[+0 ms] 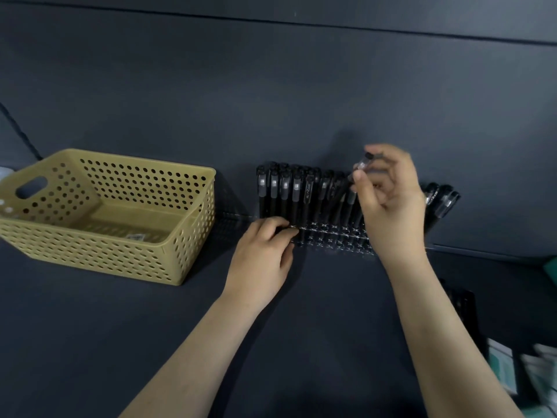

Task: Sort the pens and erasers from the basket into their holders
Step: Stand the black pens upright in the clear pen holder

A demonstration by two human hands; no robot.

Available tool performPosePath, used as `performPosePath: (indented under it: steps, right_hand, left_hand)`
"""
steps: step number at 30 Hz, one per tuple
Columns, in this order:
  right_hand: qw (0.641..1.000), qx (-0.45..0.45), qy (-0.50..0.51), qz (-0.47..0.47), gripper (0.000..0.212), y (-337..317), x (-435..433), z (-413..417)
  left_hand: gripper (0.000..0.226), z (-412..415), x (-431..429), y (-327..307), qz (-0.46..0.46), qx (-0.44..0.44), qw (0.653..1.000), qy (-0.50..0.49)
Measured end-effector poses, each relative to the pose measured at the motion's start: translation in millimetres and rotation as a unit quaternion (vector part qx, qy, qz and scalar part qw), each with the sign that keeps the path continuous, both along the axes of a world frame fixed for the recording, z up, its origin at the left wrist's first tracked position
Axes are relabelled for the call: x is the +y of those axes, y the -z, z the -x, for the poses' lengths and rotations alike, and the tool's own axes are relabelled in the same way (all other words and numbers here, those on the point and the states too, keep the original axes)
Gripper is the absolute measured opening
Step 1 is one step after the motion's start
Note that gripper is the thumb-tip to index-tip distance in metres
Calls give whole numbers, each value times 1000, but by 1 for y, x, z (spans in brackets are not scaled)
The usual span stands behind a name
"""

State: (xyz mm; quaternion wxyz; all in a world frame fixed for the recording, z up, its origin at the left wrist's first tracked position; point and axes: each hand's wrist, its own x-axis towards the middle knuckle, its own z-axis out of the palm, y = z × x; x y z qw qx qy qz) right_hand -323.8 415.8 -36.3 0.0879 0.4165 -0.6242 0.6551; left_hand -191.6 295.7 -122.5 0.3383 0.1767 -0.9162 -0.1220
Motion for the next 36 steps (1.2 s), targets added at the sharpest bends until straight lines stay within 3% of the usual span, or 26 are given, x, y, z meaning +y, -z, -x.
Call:
performPosePath:
  steps: [9,12,15,20,24,29,32,36]
  right_hand:
    - [998,25,-10,-62,36,16,-7,2]
    - [981,127,30,-142,33,28,-11,6]
    - [946,223,68,-227,50,37,-12,9]
    - [958,160,46,-235,61,24,19,6]
    - [942,78,60,-320,35,26,86,10]
    - [889,3,109,-444,26,47,165,28]
    - [877,-19,101,-470,25,57,185,36]
    - [885,-34,64,-460,20,64,192,39]
  left_hand:
    - [23,-1,1,-1,-24,7,1000,-1]
    - [21,-1,1,-1,-33,8,999,3]
    - [21,-1,1,-2,-35,5,999,6]
    - [20,-2,7,-3,-46,22,999,-5]
    - [19,-1,33,-4,-122,10,992,18]
    - [27,16,93,-8,-219,-97,963,123]
    - [42,31,128,-8,-212,-169,952,143]
    - [68,53,156,-8,-157,-233,956,88]
